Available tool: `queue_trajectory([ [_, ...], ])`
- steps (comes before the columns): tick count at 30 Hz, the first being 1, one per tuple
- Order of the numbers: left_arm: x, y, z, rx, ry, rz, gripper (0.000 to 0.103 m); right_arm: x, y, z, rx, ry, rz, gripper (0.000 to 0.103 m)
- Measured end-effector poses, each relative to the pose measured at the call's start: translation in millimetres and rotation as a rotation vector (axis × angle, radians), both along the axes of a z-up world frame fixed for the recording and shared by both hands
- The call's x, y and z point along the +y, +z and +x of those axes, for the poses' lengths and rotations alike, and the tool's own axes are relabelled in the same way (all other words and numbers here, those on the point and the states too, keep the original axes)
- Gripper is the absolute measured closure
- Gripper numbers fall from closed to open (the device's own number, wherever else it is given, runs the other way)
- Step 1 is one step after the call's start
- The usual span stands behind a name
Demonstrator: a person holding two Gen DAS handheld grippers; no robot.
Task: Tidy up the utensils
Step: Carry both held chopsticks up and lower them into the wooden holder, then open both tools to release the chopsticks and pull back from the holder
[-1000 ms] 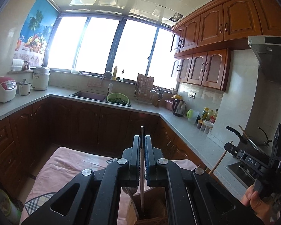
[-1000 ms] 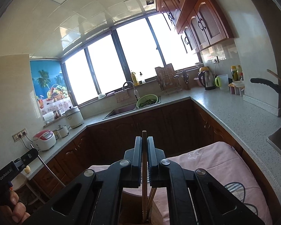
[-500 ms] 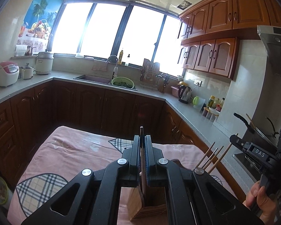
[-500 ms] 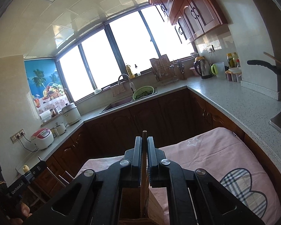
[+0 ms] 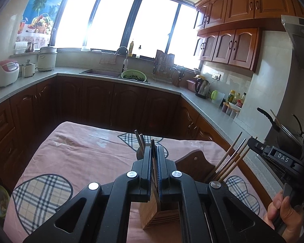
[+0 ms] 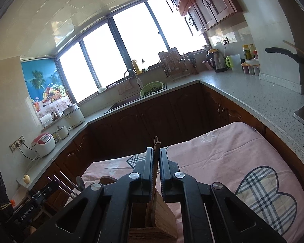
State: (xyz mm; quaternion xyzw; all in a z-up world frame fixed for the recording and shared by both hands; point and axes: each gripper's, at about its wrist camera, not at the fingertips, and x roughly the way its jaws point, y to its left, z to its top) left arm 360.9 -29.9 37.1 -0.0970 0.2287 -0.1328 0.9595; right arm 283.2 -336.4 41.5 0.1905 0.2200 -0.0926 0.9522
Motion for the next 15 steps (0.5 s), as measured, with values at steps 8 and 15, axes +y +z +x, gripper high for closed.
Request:
queue_trajectory([
  [8, -6.2, 5.0, 4.4, 0.021, 0.012, 0.028, 0.1, 5.2, -3.5, 8.4, 0.027, 0.015, -0.005, 0.098],
  [15, -12.2, 6.4, 8.0, 0.029, 0.012, 0.034, 0.099, 0.3, -10.2, 14.0, 0.036, 0.025, 0.007, 0.098],
])
